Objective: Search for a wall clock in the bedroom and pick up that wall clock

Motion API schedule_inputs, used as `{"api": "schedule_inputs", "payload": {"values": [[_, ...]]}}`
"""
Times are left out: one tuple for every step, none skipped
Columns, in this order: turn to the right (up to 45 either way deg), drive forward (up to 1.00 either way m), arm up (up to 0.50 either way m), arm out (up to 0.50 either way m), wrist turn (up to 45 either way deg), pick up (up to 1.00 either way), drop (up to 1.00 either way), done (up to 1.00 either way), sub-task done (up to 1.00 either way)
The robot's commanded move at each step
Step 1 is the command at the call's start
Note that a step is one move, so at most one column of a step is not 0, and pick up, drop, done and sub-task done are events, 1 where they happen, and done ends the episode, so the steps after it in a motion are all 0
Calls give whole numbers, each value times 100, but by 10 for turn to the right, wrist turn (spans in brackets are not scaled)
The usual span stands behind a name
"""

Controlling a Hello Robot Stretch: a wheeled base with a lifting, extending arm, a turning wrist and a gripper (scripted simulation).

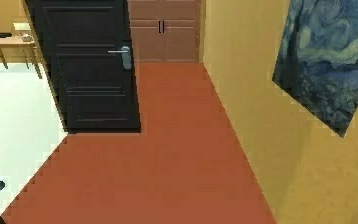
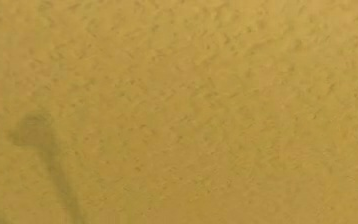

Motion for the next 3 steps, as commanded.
{"api": "schedule_inputs", "payload": {"values": [[0, 60, 0, 0, 0, 0, 0, 0, 0], [-330, 0, 0, 0, 0, 0, 0, 0, 0], [0, 55, 0, 0, 0, 0, 0, 0, 0]]}}
